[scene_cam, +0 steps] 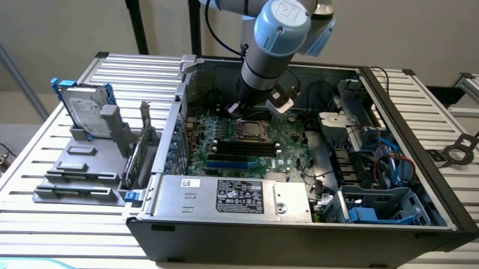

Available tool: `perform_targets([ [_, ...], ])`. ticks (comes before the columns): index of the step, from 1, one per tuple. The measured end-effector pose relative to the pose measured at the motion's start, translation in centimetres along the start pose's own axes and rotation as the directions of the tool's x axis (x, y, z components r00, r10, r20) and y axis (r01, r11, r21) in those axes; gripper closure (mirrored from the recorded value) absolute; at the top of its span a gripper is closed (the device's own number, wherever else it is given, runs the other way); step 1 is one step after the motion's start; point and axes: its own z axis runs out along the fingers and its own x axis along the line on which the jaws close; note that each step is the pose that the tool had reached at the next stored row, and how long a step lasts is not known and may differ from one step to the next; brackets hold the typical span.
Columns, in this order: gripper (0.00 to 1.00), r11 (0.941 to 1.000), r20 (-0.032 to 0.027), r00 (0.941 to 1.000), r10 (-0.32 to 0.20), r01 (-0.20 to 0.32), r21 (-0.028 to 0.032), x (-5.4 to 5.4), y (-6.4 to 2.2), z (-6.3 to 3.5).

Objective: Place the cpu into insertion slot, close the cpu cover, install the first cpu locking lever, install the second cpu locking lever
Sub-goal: 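Install the first cpu locking lever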

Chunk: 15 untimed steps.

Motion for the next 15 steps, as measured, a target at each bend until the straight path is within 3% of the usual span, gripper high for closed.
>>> perform_targets([
  [15,0.89,0.9998,0.0213,0.9998,-0.005,0.005,-0.0181,1.1,0.58,0.46],
])
